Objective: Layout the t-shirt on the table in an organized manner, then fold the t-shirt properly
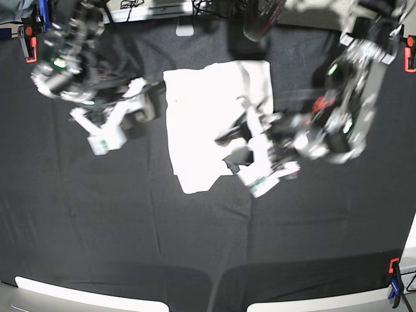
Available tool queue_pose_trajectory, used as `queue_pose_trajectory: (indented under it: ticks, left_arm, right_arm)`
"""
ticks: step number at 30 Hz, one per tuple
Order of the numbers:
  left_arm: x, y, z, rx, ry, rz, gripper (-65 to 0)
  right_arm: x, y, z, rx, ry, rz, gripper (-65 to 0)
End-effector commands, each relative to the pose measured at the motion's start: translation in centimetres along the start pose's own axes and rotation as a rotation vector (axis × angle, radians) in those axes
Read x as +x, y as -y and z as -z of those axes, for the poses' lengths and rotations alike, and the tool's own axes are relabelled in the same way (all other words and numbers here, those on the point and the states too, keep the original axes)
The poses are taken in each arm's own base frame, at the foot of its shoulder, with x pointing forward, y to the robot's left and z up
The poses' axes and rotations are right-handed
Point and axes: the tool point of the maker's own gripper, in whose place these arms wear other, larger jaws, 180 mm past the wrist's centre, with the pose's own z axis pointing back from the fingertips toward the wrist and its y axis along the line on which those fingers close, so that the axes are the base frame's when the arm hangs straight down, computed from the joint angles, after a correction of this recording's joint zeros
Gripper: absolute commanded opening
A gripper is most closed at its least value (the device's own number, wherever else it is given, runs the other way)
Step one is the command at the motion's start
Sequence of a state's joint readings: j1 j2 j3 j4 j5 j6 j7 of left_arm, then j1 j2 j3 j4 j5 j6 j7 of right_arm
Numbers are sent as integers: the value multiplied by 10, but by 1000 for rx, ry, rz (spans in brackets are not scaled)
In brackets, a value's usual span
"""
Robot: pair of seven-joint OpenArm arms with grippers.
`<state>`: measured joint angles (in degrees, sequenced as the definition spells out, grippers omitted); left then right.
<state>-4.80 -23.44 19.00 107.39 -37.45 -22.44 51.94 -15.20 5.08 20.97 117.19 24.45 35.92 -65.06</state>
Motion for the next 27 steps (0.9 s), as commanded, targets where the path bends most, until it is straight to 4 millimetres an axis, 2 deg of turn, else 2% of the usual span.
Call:
queue_pose_trajectory:
  ticks: [1, 5, 7, 12, 18, 21, 27]
  left_arm:
    - [15, -7, -13, 56, 67, 6, -402]
    - [11, -31, -59, 275, 106, -44, -405]
    - [1, -36, -81, 342, 103, -73, -405]
    - [-56, -43, -122, 463, 2, -193, -405]
    - [-126, -18, -155, 469, -172, -267, -405]
    - [-154, -5, -172, 485, -249, -318, -405]
    - [-205, 27, -208, 509, -426, -379, -405]
  right_arm:
    - [6, 1, -9, -2, 37, -2, -368]
    - [-20, 4, -28, -25, -3, 7, -368]
    - [-35, -1, -37, -14, -26, 17, -368]
    - [-66, -19, -58, 17, -98, 29, -368]
    - [-96, -39, -80, 43, -185, 32, -368]
    - [-111, -58, -91, 107, -214, 80, -368]
    - [-157, -80, -120, 151, -361, 138, -368]
